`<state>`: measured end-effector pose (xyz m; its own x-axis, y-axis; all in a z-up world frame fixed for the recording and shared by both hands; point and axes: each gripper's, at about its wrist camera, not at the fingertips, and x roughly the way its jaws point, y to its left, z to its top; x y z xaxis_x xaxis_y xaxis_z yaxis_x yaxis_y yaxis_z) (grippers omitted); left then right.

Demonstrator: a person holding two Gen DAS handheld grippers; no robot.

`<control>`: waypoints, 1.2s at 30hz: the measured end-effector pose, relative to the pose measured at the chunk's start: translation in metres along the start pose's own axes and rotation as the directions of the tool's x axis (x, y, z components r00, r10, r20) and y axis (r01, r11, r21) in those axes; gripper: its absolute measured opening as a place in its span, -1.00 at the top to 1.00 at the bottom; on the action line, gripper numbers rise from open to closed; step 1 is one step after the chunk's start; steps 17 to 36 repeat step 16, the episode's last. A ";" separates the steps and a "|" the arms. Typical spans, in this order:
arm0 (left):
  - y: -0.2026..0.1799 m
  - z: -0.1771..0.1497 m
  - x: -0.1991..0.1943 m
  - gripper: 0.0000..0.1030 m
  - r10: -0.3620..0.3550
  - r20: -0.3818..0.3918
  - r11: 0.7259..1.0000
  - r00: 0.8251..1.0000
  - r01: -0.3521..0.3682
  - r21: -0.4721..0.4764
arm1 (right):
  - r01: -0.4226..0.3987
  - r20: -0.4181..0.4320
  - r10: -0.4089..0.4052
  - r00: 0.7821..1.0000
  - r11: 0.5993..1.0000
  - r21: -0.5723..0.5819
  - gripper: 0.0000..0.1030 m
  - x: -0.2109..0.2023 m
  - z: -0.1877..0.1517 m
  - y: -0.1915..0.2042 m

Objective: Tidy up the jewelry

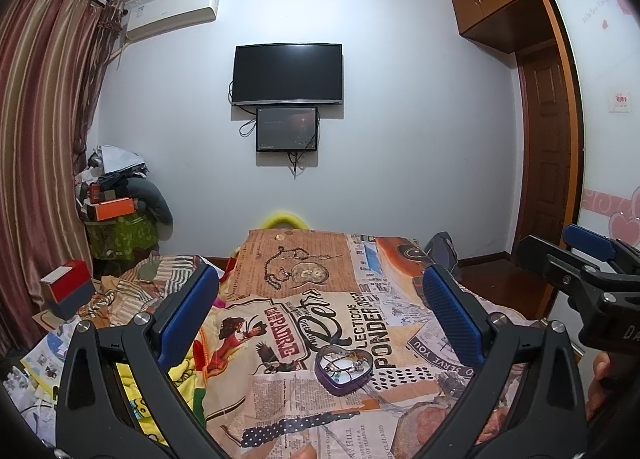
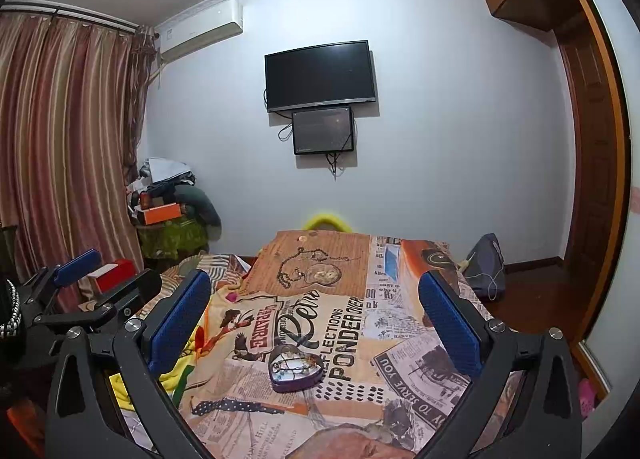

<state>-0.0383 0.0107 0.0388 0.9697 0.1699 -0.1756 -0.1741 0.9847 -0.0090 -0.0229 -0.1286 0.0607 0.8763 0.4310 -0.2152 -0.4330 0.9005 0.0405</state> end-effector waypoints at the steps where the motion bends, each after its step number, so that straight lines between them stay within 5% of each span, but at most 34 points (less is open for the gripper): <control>1: 0.000 0.000 0.000 -0.99 -0.001 0.002 1.000 1.000 0.001 0.000 | 0.000 0.000 0.000 1.000 1.000 0.000 -1.00 0.000 0.000 0.000; 36: -0.001 -0.003 0.001 -0.99 -0.017 0.000 1.000 1.000 0.017 0.008 | 0.007 -0.010 -0.007 1.000 1.000 0.000 -1.00 0.004 -0.002 -0.004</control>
